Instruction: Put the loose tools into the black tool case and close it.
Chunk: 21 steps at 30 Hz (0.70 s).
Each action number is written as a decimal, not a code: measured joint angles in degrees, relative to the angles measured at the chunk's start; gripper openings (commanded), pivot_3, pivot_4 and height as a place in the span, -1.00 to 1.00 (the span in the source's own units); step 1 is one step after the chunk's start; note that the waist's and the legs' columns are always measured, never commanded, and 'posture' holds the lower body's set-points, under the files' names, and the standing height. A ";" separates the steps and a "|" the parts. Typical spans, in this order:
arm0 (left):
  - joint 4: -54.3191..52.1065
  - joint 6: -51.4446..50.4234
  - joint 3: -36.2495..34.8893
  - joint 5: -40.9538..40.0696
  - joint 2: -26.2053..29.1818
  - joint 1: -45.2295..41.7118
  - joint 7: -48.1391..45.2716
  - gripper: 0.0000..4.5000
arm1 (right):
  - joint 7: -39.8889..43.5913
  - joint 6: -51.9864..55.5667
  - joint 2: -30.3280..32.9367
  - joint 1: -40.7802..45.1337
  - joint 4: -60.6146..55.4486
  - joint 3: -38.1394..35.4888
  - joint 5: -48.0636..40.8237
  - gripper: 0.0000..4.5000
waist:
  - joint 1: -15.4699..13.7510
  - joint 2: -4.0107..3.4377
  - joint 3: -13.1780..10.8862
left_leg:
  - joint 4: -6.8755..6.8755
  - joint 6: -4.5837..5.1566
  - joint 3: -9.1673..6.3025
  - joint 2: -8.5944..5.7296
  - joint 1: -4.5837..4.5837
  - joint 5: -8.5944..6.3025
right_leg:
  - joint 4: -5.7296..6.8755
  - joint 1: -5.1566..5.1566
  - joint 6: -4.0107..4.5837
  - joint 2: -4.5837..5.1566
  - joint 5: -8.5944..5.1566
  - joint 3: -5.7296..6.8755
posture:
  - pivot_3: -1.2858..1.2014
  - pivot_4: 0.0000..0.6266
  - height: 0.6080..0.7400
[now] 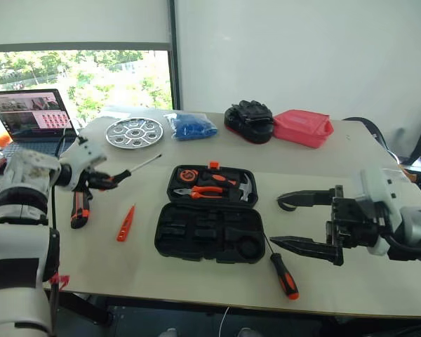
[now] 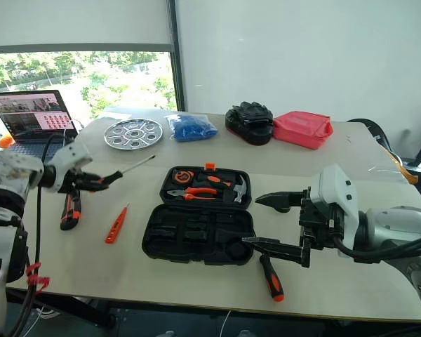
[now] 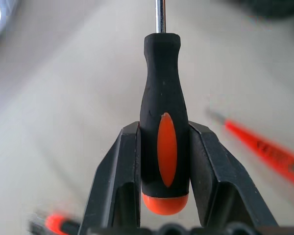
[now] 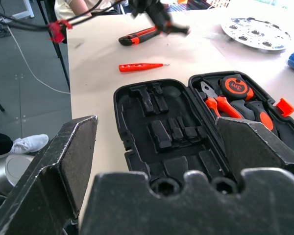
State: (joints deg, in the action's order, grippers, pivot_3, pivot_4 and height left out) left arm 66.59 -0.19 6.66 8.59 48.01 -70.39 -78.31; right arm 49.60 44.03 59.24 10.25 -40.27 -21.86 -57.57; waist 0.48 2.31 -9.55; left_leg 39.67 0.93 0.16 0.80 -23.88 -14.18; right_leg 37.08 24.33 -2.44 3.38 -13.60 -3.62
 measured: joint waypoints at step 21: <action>-39.38 -12.40 15.36 2.61 -13.13 14.55 -5.38 -0.62 | -3.81 0.00 -0.30 -0.77 -1.41 0.30 -0.13 1.00 | 0.33 -0.03 0.00 | 0.14 0.03 -0.11 -0.03 0.08 -0.01 | 0.08 -0.04 -0.03 -0.09 0.03 -0.17 | 0.03 -0.52 1.00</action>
State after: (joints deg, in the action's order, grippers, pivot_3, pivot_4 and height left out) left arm 27.21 -12.59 22.03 11.20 34.88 -55.84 -83.69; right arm 45.79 44.03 58.94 9.48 -41.68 -21.56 -57.70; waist 0.81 2.28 -9.55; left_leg 39.82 0.96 0.05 0.77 -23.80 -14.20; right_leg 37.16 24.29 -2.47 3.28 -13.56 -3.79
